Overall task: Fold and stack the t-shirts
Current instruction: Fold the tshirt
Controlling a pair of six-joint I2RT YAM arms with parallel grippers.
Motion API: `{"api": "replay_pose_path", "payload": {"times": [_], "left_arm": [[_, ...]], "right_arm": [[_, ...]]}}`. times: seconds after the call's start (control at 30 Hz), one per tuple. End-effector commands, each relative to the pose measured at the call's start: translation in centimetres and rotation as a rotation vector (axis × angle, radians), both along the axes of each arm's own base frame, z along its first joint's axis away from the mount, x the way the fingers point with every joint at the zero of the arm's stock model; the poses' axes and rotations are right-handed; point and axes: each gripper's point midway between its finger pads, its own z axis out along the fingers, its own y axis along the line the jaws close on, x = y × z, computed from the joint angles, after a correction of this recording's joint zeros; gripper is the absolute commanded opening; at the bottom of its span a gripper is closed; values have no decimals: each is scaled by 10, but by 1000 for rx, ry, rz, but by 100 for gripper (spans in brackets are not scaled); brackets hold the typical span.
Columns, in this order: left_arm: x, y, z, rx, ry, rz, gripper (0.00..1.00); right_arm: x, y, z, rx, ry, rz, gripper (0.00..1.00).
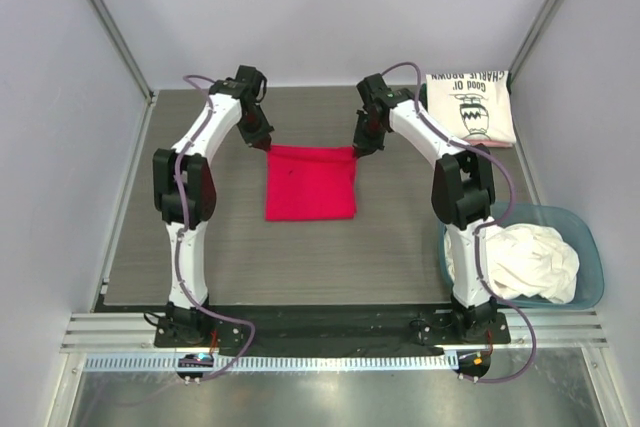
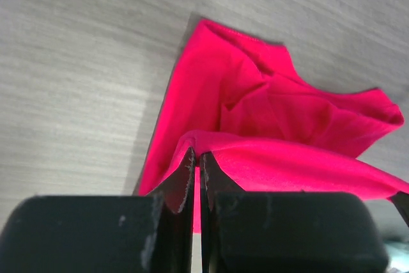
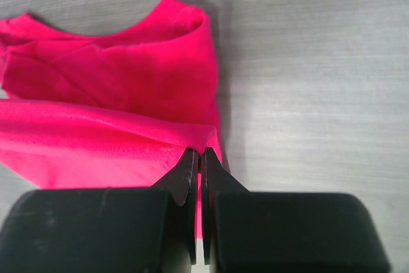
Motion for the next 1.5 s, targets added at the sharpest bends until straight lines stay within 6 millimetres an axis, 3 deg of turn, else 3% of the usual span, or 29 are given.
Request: {"api": "replay_pose_path", "payload": {"times": [0.0,0.07,0.1,0.13,0.17,0.23,0.27,0.33,0.37,0.4,0.43,0.47,0.53,0.57,0.6,0.63,0.67,0.73,0.77,0.83,0.87,0.9,1.0,1.03,1.17,1.37,1.4,1.43,1.47], "left_arm": [[21,27,12,45,-32,35,0],[27,33,3,42,-12,50,1],[35,34,7,32,-33,50,4],[39,34,5,23,-38,43,20],[45,37,-10,19,-19,43,34],[58,40,-4,-29,-25,37,52],[58,41,-1,-34,-10,37,54],[46,49,10,3,22,32,58],[42,50,14,11,18,30,59],[44,53,45,8,-75,37,60],[28,55,28,18,-27,38,61],[27,55,35,13,-62,43,62],[4,56,45,3,-58,44,61],[-5,57,47,-1,-45,44,60],[-13,56,49,-3,-40,38,59],[-24,56,64,-7,-66,33,58],[-40,56,52,-7,-28,28,57],[-60,58,54,-9,-24,25,56],[-79,59,56,-15,-25,20,56],[-97,62,58,-14,-28,20,56],[-109,64,70,-18,-63,21,56],[-123,66,59,-11,-30,22,56],[-153,72,59,-3,-37,22,56],[-160,74,58,4,-37,20,56],[-185,83,50,39,-21,15,56],[-216,94,48,84,-3,-9,55],[-219,96,51,95,-12,-20,55],[-222,98,53,104,-14,-26,55],[-227,101,57,121,-28,-25,55]], "right_arm": [[22,-13,11,-7,-32,3,1],[31,-11,6,6,-30,1,10],[41,-7,15,27,-58,3,18],[46,-7,9,30,-51,-2,40],[57,-7,19,45,-84,-8,53],[65,-4,23,73,-93,-9,71],[69,-5,29,85,-107,-11,73],[64,-5,40,100,-118,-5,74],[51,-6,44,108,-112,1,74],[44,-5,45,125,-111,6,74],[44,0,47,159,-143,16,74],[20,3,41,193,-105,35,74],[8,10,36,240,-108,50,74],[-13,11,16,249,-48,64,73],[-23,18,22,263,-60,89,73],[-28,22,19,278,-67,100,70],[-47,24,0,288,-9,110,69],[-59,33,0,326,-22,133,65],[-73,32,-15,330,20,128,64],[-81,37,-22,335,22,141,60],[-90,37,-31,329,46,142,58],[-92,38,-35,329,51,142,56],[-103,43,-50,319,75,155,35],[-104,46,-53,320,73,160,20],[-125,52,-72,314,118,165,1],[-178,76,-64,305,144,222,1],[-185,77,-60,307,140,230,7],[-192,77,-47,310,120,242,44],[-196,72,-43,299,114,241,63]]}}
